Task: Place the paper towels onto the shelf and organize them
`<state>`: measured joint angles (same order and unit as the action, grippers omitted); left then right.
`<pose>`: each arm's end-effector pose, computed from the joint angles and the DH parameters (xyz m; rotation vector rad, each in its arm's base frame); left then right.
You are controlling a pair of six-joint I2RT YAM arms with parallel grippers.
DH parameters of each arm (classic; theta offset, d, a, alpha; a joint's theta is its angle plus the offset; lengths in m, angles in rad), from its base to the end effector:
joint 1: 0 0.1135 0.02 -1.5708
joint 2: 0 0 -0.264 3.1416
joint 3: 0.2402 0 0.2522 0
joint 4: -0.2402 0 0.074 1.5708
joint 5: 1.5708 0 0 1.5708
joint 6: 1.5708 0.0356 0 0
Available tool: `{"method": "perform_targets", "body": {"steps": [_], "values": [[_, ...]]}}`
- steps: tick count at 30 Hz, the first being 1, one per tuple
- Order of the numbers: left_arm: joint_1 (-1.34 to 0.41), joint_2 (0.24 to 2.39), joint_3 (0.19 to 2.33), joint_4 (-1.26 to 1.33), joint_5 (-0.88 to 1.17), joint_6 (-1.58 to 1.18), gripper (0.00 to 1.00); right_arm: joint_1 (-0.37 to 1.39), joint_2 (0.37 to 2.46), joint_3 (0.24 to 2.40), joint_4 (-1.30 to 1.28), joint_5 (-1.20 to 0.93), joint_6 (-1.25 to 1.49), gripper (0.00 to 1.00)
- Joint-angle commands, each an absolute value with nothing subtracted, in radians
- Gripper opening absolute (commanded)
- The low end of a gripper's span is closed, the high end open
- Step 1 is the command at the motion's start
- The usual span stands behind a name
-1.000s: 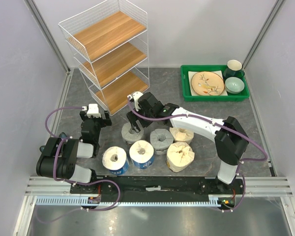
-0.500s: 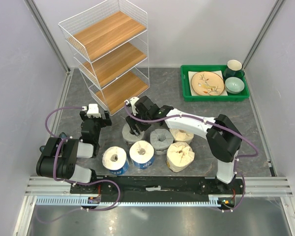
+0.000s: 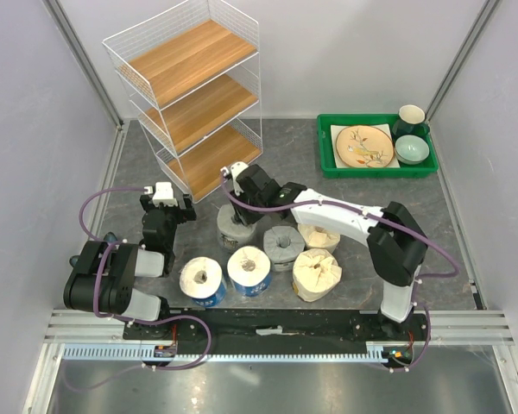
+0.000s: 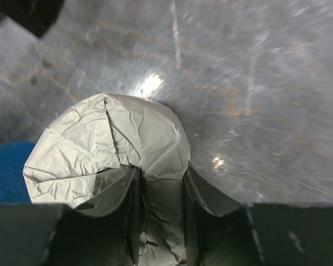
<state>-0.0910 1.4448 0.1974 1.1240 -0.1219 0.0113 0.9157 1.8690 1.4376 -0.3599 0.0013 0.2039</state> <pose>0.2295 -0.0166 0.1488 -0.0046 1.6935 0.0436 0.2573 0.3348 0.2400 -0.8455 2.2765 0.5284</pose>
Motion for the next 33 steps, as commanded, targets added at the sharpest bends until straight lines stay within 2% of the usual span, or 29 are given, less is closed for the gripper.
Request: {"method": "perform_targets", "body": {"steps": [1,3,9,16,19,25,33], "values": [[-0.089,1.443,0.212,1.169,-0.129,0.011,1.0,0.876,1.73,1.515,-0.258,0.107,0.267,0.19],[-0.089,1.443,0.212,1.17,-0.129,0.009,1.0,0.833,1.706,1.523,-0.238,0.133,0.319,0.28],[-0.089,1.443,0.213,1.169,-0.129,0.009,1.0,0.724,1.721,1.659,-0.19,0.14,0.356,0.25],[-0.089,1.443,0.213,1.169,-0.129,0.011,1.0,0.624,1.911,2.105,-0.298,0.08,0.394,0.28],[-0.089,1.443,0.213,1.167,-0.129,0.011,1.0,0.6,2.002,2.225,-0.305,0.031,0.425,0.27],[-0.089,1.443,0.213,1.167,-0.129,0.011,1.0,0.588,2.071,2.31,-0.301,0.021,0.433,0.27],[-0.089,1.443,0.213,1.169,-0.129,0.009,1.0,0.586,2.094,2.309,-0.23,0.023,0.448,0.27]]}}
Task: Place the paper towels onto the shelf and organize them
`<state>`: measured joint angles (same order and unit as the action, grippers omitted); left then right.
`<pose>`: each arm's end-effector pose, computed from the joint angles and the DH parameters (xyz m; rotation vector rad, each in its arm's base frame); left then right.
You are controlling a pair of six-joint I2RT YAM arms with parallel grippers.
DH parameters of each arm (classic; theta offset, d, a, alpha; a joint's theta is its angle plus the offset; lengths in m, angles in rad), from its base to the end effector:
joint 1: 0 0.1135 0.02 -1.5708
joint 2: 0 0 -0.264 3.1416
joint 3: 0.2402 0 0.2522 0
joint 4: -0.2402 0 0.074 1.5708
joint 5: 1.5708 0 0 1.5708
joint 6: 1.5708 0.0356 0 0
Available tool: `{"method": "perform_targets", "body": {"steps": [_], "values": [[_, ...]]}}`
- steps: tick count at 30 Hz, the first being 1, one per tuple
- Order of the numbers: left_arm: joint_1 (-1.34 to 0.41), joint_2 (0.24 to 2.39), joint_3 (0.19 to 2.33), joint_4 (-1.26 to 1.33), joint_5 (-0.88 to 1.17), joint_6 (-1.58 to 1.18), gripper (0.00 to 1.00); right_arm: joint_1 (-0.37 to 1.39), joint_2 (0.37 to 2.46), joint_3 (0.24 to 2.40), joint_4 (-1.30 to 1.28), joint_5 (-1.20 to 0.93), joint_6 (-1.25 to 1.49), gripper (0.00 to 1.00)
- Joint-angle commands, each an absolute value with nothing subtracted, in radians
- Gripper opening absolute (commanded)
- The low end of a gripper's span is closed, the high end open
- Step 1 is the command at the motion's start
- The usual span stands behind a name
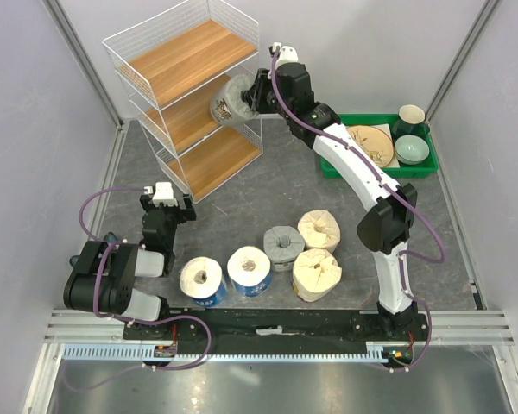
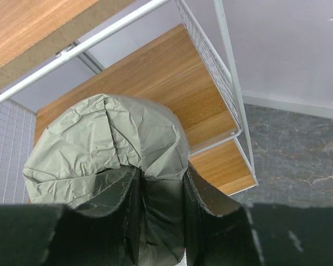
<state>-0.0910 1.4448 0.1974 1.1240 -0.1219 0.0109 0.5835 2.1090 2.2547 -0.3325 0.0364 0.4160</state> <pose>0.2295 -0.0166 0.1488 -0.0049 1.6935 0.0433 0.4152 0.2725 0.4148 -0.1242 1.8055 0.6897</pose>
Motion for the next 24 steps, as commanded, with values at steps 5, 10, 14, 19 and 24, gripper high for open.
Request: {"method": "perform_targets", "body": {"steps": [5,10,14,19,24], "values": [[-0.089,1.442,0.213,1.169,-0.129,0.009,1.0,0.583,2.095,2.309,-0.193,0.029,0.471,0.27],[-0.089,1.443,0.213,1.169,-0.129,0.009,0.99,0.583,2.103,2.306,-0.164,0.034,0.488,0.29],[-0.089,1.443,0.212,1.169,-0.129,0.009,0.99,0.583,2.112,2.303,-0.144,0.052,0.492,0.31],[-0.089,1.442,0.213,1.169,-0.129,0.009,0.99,0.581,2.134,2.299,-0.111,0.063,0.503,0.31],[-0.089,1.442,0.213,1.169,-0.129,0.009,1.0,0.581,2.143,2.284,-0.071,0.067,0.522,0.32]]}}
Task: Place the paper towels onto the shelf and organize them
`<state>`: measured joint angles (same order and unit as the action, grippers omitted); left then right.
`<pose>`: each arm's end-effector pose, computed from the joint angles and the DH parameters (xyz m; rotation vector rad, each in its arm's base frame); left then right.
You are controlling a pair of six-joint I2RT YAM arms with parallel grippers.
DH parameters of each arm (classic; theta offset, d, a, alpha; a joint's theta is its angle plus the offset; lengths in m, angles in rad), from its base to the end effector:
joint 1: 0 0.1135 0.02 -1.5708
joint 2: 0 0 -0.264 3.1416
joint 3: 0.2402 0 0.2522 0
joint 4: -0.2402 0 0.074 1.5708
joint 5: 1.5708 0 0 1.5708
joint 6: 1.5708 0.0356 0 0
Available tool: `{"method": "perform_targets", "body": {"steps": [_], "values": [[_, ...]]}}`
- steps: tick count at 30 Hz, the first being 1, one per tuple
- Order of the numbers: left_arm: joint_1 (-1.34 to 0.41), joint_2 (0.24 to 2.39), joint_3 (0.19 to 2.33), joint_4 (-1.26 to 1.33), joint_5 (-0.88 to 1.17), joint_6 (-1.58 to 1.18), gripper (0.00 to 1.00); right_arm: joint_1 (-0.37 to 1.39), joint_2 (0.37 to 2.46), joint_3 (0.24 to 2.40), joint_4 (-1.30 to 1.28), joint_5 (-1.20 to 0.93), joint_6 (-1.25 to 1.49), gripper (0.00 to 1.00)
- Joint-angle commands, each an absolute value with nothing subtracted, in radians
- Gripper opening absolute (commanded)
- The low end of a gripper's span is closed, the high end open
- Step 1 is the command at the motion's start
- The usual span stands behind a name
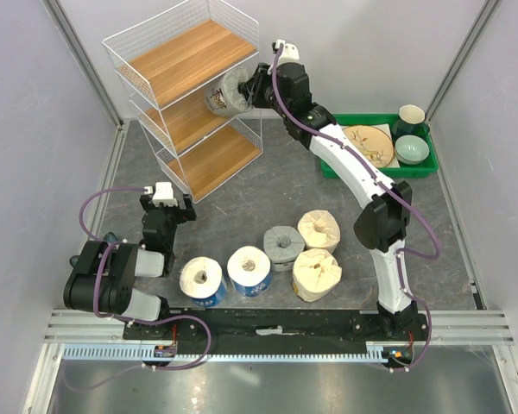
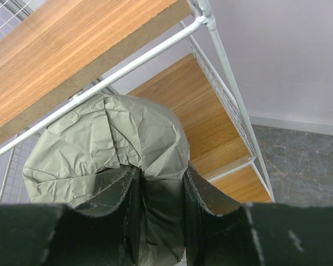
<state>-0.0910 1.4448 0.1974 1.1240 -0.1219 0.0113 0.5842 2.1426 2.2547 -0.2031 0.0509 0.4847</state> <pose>0.2295 -0.0166 0.1488 -0.0046 1.6935 0.0436 0.4253 0.2790 0.4126 -0.0456 1.7188 0.7616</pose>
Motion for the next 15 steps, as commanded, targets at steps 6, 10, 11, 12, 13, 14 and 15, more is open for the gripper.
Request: {"method": "perform_targets", "body": {"steps": [6,10,11,12,13,14,15], "values": [[-0.089,1.443,0.213,1.169,-0.129,0.011,1.0,0.583,2.154,2.278,-0.038,0.061,0.529,0.33],[-0.089,1.442,0.213,1.169,-0.129,0.009,1.0,0.581,2.161,2.281,-0.025,0.063,0.537,0.41],[-0.089,1.442,0.213,1.169,-0.129,0.009,1.0,0.581,2.161,2.283,-0.018,0.063,0.537,0.45],[-0.089,1.443,0.213,1.169,-0.129,0.011,0.99,0.581,2.163,2.281,-0.017,0.061,0.538,0.47],[-0.089,1.442,0.213,1.169,-0.129,0.011,1.0,0.581,2.163,2.281,-0.014,0.063,0.54,0.51],[-0.089,1.443,0.213,1.169,-0.129,0.009,1.0,0.581,2.164,2.281,-0.012,0.06,0.541,0.55],[-0.089,1.442,0.213,1.169,-0.129,0.009,1.0,0.581,2.167,2.281,-0.011,0.06,0.545,0.56]]}}
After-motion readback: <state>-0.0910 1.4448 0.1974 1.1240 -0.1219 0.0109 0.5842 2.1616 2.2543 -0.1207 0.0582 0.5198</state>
